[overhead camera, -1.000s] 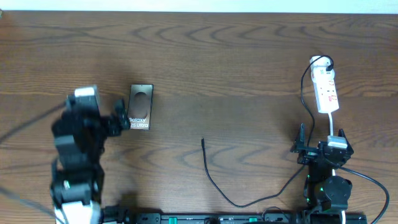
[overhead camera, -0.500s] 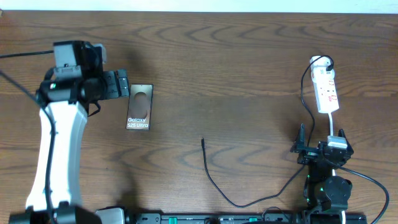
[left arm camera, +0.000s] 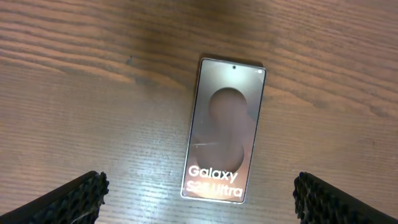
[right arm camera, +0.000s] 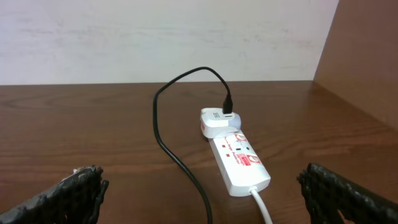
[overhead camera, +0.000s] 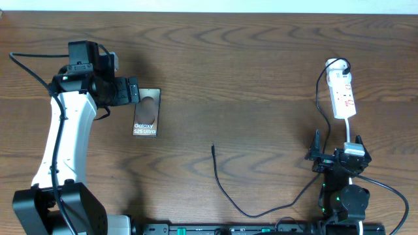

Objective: Plug charger to phone and switch on socket
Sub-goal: 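Move the left gripper forward over the Galaxy phone and lower it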

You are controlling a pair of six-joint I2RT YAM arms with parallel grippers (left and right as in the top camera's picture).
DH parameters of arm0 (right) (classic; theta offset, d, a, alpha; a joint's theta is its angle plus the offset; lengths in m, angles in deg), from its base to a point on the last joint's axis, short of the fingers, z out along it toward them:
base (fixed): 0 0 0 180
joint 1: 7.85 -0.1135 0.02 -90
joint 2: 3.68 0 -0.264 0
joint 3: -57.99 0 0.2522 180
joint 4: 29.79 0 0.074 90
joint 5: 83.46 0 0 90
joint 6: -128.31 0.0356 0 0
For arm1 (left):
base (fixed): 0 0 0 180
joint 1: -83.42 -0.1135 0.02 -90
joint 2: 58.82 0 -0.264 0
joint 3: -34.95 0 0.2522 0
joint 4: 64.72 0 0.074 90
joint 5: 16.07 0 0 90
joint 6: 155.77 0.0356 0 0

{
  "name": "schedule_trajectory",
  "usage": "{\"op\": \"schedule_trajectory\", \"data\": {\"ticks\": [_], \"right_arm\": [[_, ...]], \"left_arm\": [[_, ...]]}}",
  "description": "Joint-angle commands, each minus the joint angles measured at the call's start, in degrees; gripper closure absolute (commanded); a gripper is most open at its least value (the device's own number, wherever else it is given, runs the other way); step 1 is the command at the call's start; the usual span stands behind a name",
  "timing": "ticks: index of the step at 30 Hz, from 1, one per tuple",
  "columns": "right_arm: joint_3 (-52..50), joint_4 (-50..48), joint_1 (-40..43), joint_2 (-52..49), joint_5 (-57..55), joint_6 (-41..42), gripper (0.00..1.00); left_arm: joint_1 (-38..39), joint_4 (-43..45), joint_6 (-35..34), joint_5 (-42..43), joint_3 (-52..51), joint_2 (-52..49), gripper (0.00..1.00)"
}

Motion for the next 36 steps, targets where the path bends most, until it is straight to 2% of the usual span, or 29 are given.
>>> {"op": "schedule_trajectory", "data": {"ticks": [1, 2, 4, 5, 6, 7, 8, 18, 22, 26, 36], "right_arm": [[-0.07, 0.24, -1.01, 0.31, -0.37, -0.48, 0.01], [-0.07, 0.24, -1.01, 0.31, -0.39, -0.48, 0.01], [-0.07, 0.24, -1.01, 0.31, -0.39, -0.46, 0.01], [-0.07, 0.24, -1.01, 0.31, -0.37, -0.48, 0.01], [-0.07, 0.24, -1.01, 0.31, -0.37, -0.48, 0.01], [-0.07, 0.24, -1.01, 0.31, -0.37, -0.46, 0.01], [-0.07, 0.24, -1.01, 0.31, -0.37, -0.48, 0.01], [-0.07, 0.24, -1.03, 0.31, -0.37, -0.46, 0.01], [-0.07, 0.24, -1.01, 0.31, -0.39, -0.48, 0.01], [-0.07, 0.24, -1.01, 0.31, -0.39, -0.48, 0.01], [-0.07, 0.24, -1.01, 0.31, -0.39, -0.48, 0.01]], "left_arm": [[0.17, -0.31, 0.79, 0.68, 0.92, -0.28, 0.02], [0.17, -0.31, 0.83, 0.68, 0.92, -0.28, 0.02], [0.17, -0.24, 1.01, 0.66, 0.92, -0.28, 0.39], [0.17, -0.20, 0.96, 0.70, 0.92, -0.28, 0.43], [0.20, -0.20, 0.96, 0.68, 0.92, -0.28, 0.40], [0.20, -0.26, 0.90, 0.70, 0.92, -0.28, 0.13], [0.17, -0.37, 0.66, 0.70, 0.92, -0.28, 0.02], [0.74, -1.99, 0.07, 0.22, 0.92, -0.28, 0.02], [3.50, -3.21, 0.09, -5.64, 0.92, -0.57, 0.02], [5.84, -3.26, 0.09, -6.88, 0.92, -1.38, 0.02], [6.56, -2.84, -0.76, -6.86, 0.92, -8.17, 0.02]]}}
